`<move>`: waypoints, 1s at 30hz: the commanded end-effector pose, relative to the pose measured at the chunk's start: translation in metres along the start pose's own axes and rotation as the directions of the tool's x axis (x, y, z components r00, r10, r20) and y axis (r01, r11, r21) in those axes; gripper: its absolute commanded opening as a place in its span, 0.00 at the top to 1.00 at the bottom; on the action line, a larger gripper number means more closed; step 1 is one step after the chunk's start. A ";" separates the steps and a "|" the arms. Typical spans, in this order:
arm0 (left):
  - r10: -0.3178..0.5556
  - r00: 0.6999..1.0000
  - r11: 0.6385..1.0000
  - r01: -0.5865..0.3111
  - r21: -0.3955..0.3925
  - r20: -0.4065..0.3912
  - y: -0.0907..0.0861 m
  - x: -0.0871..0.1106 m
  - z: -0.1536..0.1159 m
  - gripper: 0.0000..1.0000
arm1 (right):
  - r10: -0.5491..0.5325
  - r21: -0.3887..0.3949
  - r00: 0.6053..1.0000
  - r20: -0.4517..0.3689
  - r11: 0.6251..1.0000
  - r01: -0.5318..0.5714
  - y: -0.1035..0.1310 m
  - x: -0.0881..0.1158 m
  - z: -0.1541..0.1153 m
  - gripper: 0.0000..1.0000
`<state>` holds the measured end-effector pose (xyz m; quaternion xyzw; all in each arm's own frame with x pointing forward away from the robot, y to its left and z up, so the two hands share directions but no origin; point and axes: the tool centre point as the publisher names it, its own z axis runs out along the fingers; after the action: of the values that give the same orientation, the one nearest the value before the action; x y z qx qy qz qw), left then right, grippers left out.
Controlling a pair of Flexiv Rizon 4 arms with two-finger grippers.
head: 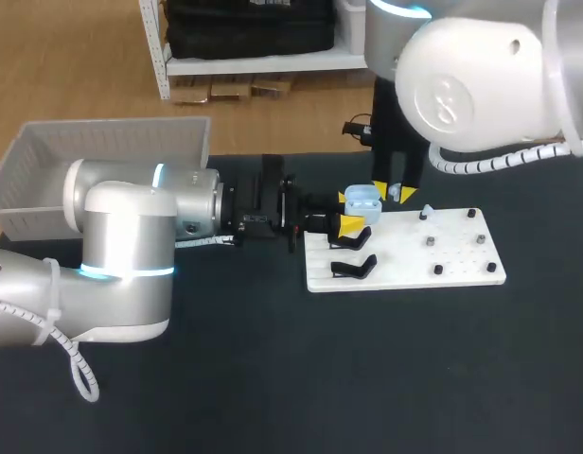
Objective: Pick up each earbud case from the left stands, insert the matching earbuds, close the lid, and place the case in the box.
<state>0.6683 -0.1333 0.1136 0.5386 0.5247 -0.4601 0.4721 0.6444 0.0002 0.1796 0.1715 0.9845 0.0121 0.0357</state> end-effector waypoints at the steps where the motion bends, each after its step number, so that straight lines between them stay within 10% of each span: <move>1: 0.003 1.000 1.000 -0.003 -0.003 0.004 0.000 0.001 0.000 1.00 | 0.064 -0.055 0.998 0.004 0.996 -0.064 0.006 -0.002 -0.009 1.00; 15: 0.003 1.000 1.000 -0.003 -0.003 0.004 0.000 0.001 0.000 1.00 | 0.294 0.000 0.955 -0.024 0.956 -0.294 0.020 0.000 -0.013 1.00; 30: 0.003 1.000 1.000 -0.003 -0.003 0.004 0.000 0.001 0.000 1.00 | 0.315 0.022 0.948 -0.035 0.949 -0.314 0.028 0.006 -0.006 1.00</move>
<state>0.6683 -0.1333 0.1136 0.5386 0.5247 -0.4600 0.4721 0.6460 0.0260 0.1851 0.3240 0.9457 0.0188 0.0169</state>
